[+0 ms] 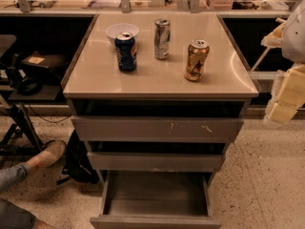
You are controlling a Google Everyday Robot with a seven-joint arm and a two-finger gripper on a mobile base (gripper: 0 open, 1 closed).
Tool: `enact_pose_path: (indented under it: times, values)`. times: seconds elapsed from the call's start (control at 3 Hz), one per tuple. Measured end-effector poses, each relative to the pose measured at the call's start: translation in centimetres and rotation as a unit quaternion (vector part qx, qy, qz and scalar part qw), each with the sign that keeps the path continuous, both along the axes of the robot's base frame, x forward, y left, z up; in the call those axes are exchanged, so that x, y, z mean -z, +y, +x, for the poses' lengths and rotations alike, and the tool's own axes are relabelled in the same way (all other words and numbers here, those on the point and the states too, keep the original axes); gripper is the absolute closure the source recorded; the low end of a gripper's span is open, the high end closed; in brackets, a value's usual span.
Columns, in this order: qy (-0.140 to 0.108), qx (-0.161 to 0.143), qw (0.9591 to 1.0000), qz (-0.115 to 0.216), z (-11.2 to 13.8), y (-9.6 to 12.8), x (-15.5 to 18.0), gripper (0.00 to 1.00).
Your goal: Close bottom drawer
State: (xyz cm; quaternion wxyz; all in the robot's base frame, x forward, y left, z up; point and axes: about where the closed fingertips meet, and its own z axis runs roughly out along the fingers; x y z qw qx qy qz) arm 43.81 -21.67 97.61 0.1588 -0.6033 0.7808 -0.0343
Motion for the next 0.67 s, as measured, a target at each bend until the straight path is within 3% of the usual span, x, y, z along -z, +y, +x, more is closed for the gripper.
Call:
enact_pose_path:
  times: [0.67]
  values:
    - [-0.005,-0.006,0.9999,0.013,-1.4,0.6,2.0,0.0]
